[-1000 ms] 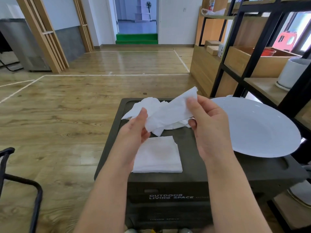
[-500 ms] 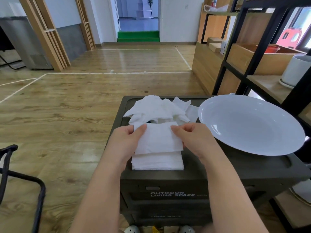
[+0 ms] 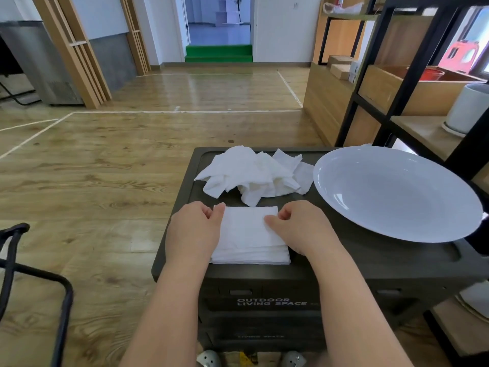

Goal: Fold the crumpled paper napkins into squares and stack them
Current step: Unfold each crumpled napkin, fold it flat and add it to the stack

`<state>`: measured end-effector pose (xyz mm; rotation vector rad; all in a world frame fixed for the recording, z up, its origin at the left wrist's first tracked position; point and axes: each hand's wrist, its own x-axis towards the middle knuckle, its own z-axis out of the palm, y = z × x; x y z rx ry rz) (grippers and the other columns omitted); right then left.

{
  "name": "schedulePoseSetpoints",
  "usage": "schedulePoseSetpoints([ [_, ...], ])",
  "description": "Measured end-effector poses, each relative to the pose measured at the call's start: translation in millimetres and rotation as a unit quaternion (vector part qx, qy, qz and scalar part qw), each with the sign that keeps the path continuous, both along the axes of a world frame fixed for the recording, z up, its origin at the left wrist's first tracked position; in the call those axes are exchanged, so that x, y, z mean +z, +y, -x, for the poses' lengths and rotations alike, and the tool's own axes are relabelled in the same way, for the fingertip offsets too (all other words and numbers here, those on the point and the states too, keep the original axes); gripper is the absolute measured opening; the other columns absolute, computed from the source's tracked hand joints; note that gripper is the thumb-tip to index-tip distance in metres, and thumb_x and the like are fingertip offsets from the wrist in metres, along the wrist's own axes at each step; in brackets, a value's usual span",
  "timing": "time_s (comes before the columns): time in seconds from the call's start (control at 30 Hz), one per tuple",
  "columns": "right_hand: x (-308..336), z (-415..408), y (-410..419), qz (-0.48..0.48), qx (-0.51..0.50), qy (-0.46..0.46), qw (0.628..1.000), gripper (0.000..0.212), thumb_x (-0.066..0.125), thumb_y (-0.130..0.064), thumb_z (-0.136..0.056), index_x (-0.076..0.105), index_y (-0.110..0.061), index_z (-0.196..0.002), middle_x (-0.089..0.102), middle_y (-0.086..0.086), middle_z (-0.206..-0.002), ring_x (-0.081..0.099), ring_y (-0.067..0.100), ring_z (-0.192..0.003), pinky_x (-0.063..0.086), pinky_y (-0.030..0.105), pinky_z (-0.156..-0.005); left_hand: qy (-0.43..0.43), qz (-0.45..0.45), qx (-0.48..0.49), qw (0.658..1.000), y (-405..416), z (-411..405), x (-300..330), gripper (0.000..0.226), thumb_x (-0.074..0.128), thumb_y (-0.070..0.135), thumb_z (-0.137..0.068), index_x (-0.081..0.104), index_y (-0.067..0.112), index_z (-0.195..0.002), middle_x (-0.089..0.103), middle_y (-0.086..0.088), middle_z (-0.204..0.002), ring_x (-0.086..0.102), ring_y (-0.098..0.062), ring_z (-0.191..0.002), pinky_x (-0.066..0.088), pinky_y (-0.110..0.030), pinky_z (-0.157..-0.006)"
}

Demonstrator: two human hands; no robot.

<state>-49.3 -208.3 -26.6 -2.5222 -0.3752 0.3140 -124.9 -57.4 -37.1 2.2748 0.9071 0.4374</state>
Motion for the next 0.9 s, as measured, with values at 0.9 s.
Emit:
schedulePoseSetpoints([
  [0.9,-21.4,19.6,48.1,0.032,0.011,-0.162,0.986,0.021,0.040,-0.033,-0.099,0.047,-0.014,-0.102,0.054,0.000,-0.087,0.047,0.016,-0.068,0.024,0.024,-0.046,0.016,-0.067,-0.088,0.994,-18.2,-11.9,-12.1,0.008,0.046,0.026,-0.097,0.053,0.022,-0.096,0.056,0.007,-0.091,0.049,-0.010,-0.077,0.031,-0.023,-0.057],
])
